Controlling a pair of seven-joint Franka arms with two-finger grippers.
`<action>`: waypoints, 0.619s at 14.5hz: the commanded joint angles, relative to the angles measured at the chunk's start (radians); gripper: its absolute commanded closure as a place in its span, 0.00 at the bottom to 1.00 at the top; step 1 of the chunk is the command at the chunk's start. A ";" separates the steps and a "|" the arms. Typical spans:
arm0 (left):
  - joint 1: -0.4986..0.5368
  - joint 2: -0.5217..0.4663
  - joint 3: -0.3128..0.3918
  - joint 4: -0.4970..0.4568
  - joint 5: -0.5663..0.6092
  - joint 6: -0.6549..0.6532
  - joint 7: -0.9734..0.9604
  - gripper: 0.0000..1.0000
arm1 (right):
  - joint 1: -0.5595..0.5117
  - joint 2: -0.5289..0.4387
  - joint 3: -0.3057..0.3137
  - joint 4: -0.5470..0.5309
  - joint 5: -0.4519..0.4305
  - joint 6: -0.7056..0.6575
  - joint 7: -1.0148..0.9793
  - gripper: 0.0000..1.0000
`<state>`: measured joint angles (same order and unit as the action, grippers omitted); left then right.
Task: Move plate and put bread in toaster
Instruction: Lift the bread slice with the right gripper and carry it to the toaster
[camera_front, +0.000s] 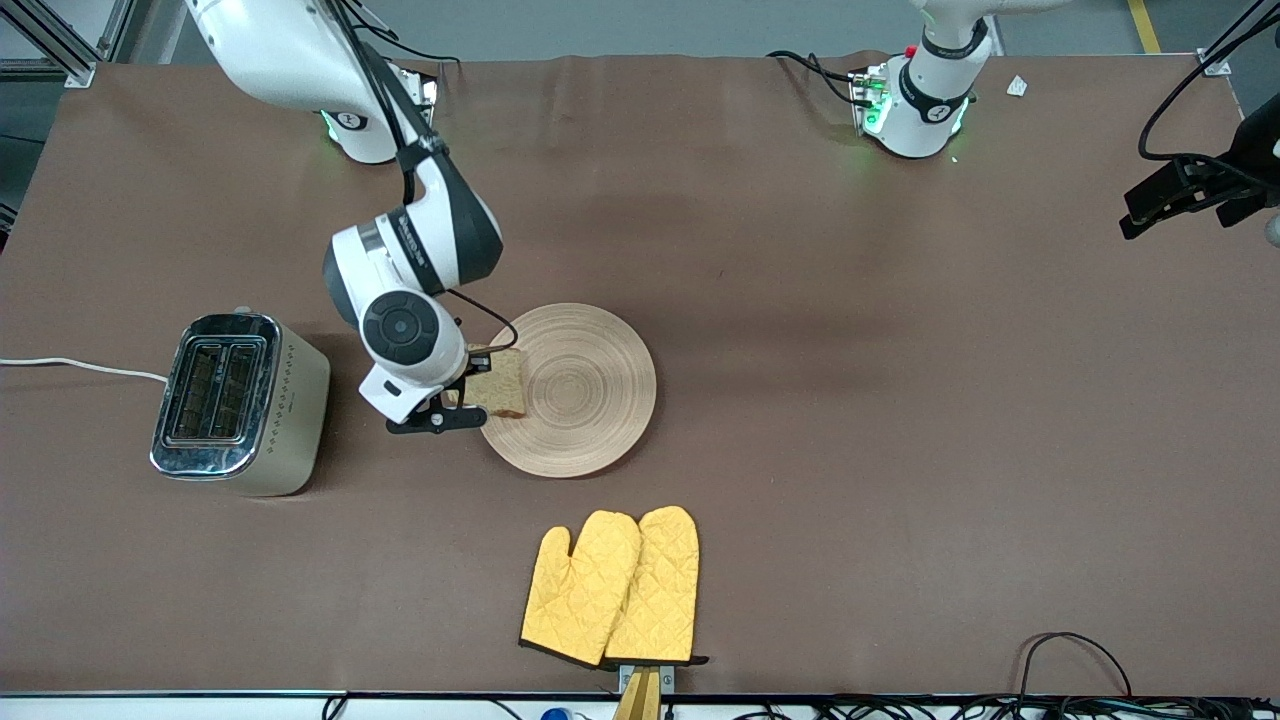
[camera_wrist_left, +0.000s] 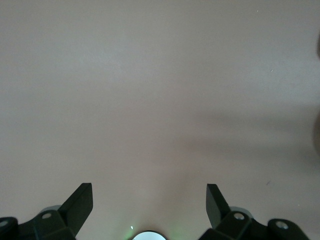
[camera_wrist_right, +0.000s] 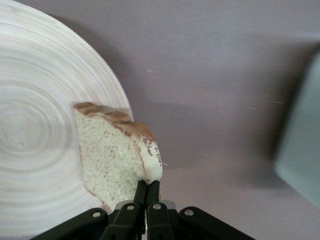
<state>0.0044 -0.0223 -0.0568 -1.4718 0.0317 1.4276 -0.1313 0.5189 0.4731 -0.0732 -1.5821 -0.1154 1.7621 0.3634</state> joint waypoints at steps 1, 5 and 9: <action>0.005 -0.010 0.002 0.014 0.017 -0.006 0.051 0.00 | 0.021 -0.027 -0.010 0.097 -0.181 -0.206 0.031 0.99; 0.005 -0.011 0.003 0.036 0.020 -0.010 0.067 0.00 | 0.006 -0.030 -0.017 0.191 -0.399 -0.354 0.015 0.99; -0.001 -0.002 0.002 0.036 0.019 -0.013 0.061 0.00 | -0.005 -0.030 -0.094 0.200 -0.552 -0.357 0.028 0.99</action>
<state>0.0089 -0.0261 -0.0542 -1.4460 0.0318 1.4275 -0.0780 0.5205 0.4421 -0.1315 -1.3915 -0.6100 1.4182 0.3773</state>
